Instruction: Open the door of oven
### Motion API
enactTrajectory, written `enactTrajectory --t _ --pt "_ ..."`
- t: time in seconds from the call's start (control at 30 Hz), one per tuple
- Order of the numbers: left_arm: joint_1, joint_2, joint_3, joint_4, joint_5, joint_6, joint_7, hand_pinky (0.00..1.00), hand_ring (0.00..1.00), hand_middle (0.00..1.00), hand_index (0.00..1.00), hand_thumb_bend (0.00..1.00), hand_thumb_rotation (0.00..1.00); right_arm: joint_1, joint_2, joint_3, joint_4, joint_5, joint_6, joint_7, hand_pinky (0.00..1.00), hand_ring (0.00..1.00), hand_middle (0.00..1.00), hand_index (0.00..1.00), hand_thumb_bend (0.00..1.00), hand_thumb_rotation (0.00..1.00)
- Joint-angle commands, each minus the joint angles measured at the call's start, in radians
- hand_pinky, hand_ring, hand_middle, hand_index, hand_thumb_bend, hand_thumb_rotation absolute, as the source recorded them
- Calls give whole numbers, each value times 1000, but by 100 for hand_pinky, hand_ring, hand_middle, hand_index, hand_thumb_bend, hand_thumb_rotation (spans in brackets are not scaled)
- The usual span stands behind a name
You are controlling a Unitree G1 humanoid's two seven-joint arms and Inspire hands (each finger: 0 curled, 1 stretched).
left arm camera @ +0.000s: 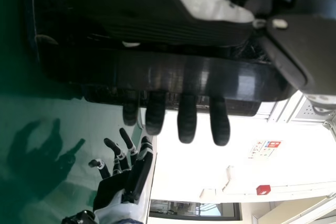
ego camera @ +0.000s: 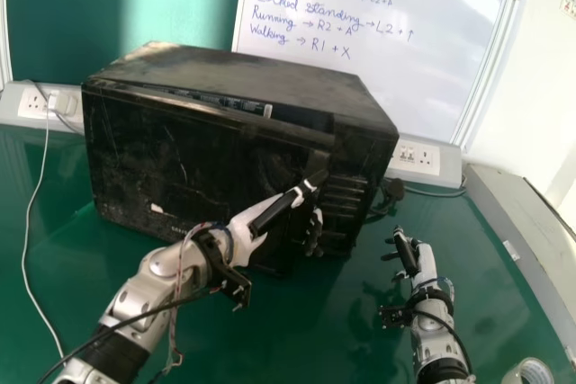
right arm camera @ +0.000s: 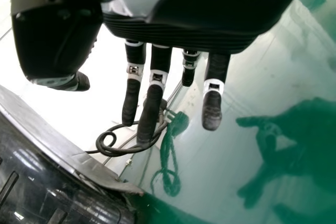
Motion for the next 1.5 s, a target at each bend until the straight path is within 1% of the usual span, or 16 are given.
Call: enactTrajectory --t 0.0,0.07,0.1,0.27,0.4,0.53,0.6,0.73,0.9,0.97,1.13,1.2,1.33,1.4,1.47 --pt "-16 24 17 -77 -40 -6 -4 2 6 11 14 88 86 -9 -3 -6 1 4 3 -6 16 23 36 58 60 44" --pt "-10 29 21 -106 -43 18 -1 1 5 10 13 90 88 -8 -2 -13 0 10 2 -4 16 23 36 57 61 42" --pt "-6 31 23 -118 -46 28 -1 1 5 10 13 91 88 -8 -2 -12 0 9 2 -4 16 23 36 57 62 42" --pt "10 41 38 -178 -78 89 -12 1 5 9 12 89 88 -10 -4 -5 0 0 7 -8 16 23 36 57 60 41" --pt "32 48 45 -213 -97 106 -17 0 4 8 10 89 88 -9 -4 -18 1 14 5 2 16 23 36 57 60 41" --pt "59 58 56 -252 -126 120 -34 0 4 8 9 87 88 -8 -5 -12 1 5 5 -1 16 23 36 60 59 41" --pt "71 61 62 -269 -144 122 -43 0 4 8 9 87 87 -9 -7 -6 1 -4 7 -4 16 23 36 60 59 43" --pt "92 69 73 -307 -168 138 -57 0 4 9 9 87 84 -9 -8 -6 1 -3 7 -3 16 23 36 58 59 43" --pt "135 79 80 -374 -186 154 -54 0 4 9 10 87 82 -7 -7 -14 1 8 2 3 16 22 35 57 58 40" --pt "153 82 84 -399 -194 157 -56 0 4 9 11 85 80 -9 -8 -13 1 7 9 2 16 23 35 58 59 40" --pt "183 93 87 -435 -213 189 -61 0 5 10 12 84 80 -11 -11 -17 1 10 11 6 16 23 35 59 58 38" --pt "189 96 90 -447 -237 222 -66 0 5 10 11 84 80 -7 -13 -19 2 12 2 14 16 22 35 59 58 39" --pt "209 102 89 -482 -259 251 -74 0 5 10 12 84 79 -5 -15 -25 2 12 1 20 17 22 35 59 58 41" --pt "221 104 88 -507 -270 259 -77 0 5 10 12 84 79 -5 -15 -26 2 11 5 19 17 23 36 59 58 40" --pt "233 110 85 -526 -279 252 -93 0 4 9 11 85 79 -5 -15 -28 1 13 4 20 17 23 36 59 59 40"
